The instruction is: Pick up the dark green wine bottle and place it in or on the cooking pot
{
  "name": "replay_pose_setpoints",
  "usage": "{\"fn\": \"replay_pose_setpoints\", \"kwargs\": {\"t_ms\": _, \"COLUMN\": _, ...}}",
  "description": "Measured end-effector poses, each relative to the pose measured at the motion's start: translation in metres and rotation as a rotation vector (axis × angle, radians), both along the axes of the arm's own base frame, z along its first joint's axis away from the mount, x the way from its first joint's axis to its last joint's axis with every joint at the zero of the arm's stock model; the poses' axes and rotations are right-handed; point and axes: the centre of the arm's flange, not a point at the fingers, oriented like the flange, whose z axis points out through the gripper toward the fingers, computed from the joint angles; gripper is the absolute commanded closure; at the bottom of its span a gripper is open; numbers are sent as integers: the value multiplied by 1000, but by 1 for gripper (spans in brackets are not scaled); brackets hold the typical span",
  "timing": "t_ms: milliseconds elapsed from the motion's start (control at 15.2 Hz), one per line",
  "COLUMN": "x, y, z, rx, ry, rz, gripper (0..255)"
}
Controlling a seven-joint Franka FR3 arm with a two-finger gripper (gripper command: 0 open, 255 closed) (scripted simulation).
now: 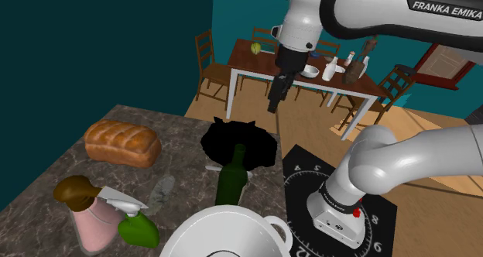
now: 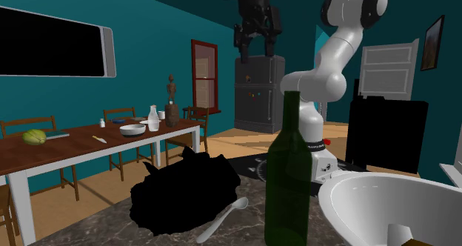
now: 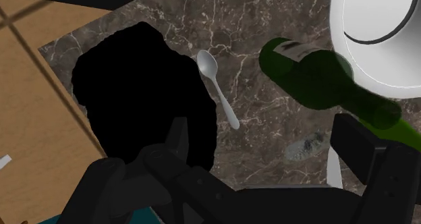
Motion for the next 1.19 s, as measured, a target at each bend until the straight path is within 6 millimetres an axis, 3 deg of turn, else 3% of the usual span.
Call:
{"fn": "replay_pose_setpoints", "kwargs": {"t_ms": 726, "x": -10, "y": 134, "z": -59, "rx": -25, "ry": -74, "rz": 57, "gripper": 0}}
{"fn": "replay_pose_setpoints", "kwargs": {"t_ms": 858, "x": -11, "y": 145, "z": -69, "rx": -26, "ry": -79, "rz": 60, "gripper": 0}}
{"fn": "replay_pose_setpoints", "kwargs": {"t_ms": 1188, "x": -10, "y": 149, "z": -94, "rx": -26, "ry": -81, "rz": 61, "gripper": 0}}
